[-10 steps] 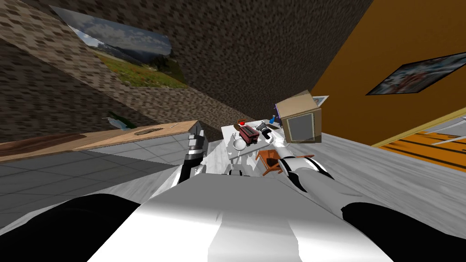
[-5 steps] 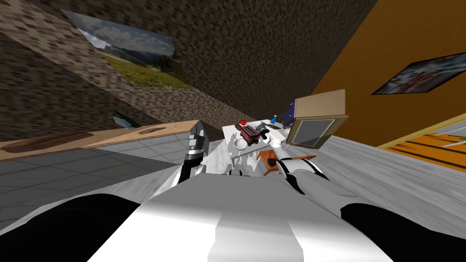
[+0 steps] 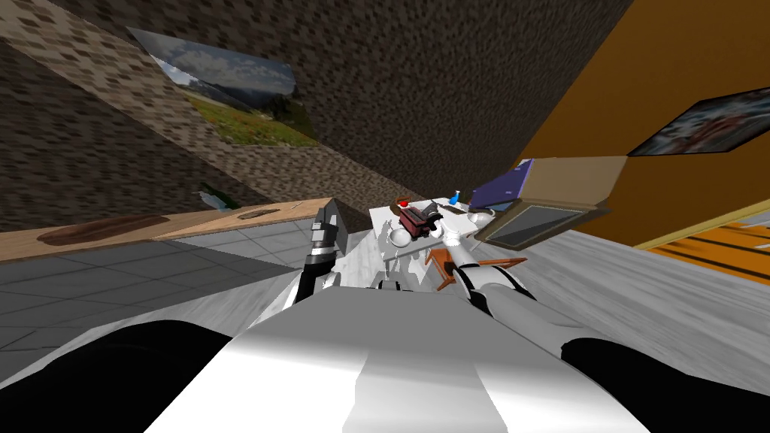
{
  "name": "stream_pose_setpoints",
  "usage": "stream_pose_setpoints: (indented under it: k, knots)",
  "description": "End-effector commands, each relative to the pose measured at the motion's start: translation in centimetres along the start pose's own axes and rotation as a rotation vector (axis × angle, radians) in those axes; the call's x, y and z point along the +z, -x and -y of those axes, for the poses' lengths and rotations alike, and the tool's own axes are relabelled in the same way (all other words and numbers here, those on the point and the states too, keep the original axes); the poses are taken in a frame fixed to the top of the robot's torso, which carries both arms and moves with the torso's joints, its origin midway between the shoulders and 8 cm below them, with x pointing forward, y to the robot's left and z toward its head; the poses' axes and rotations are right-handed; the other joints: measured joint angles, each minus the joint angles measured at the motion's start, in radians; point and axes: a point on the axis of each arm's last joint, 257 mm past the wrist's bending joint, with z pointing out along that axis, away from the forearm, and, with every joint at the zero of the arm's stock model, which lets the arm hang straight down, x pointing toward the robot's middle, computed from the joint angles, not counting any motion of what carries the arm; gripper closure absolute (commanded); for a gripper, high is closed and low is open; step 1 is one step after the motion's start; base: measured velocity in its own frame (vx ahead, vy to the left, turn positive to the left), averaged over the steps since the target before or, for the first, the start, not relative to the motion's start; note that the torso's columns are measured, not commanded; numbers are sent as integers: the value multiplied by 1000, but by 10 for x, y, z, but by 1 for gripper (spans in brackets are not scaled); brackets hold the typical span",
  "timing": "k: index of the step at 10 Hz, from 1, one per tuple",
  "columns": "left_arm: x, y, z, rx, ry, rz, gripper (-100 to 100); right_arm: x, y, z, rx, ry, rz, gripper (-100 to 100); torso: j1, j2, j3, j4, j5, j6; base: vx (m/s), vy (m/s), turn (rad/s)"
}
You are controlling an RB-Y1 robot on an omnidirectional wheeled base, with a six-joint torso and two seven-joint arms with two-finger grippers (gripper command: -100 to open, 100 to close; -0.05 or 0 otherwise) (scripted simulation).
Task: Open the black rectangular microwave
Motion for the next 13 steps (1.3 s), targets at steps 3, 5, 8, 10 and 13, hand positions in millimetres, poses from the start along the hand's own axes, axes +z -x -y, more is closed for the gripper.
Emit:
stream_pose_setpoints:
  k: [3, 5, 8, 10, 13]
  knots:
    - [0, 0, 0, 0, 0, 0, 0, -9, -10, 10, -102, -59, -84, -100, -1, 0, 0, 0, 0, 0, -7, -27, 54]
    - [0, 0, 0, 0, 0, 0, 0, -14, -20, 15, -151, -79, -128, -100, -1, -1, 0, 0, 0, 0, 18, -70, 62]
    - [0, 0, 0, 0, 0, 0, 0, -23, -43, 25, -232, -103, -199, -100, 0, 0, 0, 0, 0, 0, 34, -105, 72]
    - [0, 0, 0, 0, 0, 0, 0, -30, -61, 32, -290, -116, -249, -100, -1, 0, 0, 0, 0, 0, 34, -148, 83]
    - [0, 0, 0, 0, 0, 0, 0, -42, -90, 43, -377, -129, -323, -100, 0, 0, 0, 0, 0, 0, 30, -175, 85]
